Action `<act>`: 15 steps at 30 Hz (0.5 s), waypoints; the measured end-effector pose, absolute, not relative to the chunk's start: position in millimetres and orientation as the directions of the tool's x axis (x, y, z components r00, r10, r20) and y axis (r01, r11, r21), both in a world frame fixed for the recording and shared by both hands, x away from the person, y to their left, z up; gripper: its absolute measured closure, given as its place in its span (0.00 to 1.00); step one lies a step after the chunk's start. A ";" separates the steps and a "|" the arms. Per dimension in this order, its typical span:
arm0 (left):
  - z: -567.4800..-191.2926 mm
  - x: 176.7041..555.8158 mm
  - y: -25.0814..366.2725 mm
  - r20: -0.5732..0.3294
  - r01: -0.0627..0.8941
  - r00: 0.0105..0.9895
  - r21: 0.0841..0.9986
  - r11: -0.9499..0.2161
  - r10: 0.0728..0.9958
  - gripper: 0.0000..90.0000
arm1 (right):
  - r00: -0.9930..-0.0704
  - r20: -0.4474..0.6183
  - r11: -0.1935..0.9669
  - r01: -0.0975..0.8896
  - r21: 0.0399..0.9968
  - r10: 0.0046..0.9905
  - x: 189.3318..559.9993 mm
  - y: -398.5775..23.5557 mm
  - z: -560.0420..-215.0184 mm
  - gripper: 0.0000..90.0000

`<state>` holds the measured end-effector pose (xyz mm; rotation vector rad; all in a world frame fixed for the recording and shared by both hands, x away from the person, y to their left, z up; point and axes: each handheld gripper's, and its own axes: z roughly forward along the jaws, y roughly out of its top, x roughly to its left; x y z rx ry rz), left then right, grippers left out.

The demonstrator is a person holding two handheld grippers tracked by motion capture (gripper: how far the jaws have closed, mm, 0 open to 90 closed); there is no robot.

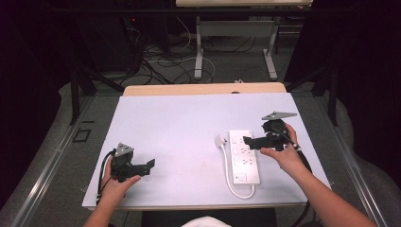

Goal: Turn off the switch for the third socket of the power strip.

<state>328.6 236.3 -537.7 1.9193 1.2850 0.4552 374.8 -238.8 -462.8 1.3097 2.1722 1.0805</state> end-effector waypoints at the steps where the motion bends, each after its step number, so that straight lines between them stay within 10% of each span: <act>1: -537.6 328.6 236.2 -0.120 0.624 0.427 0.756 -0.196 0.896 0.04 | -0.489 0.064 0.266 0.574 0.775 0.870 373.0 -240.0 -462.8 0.00; 15: -537.9 328.7 235.8 -0.119 0.626 0.428 0.754 -0.199 0.896 0.05 | -0.466 0.096 0.222 0.580 0.784 0.879 353.4 -257.9 -471.6 0.00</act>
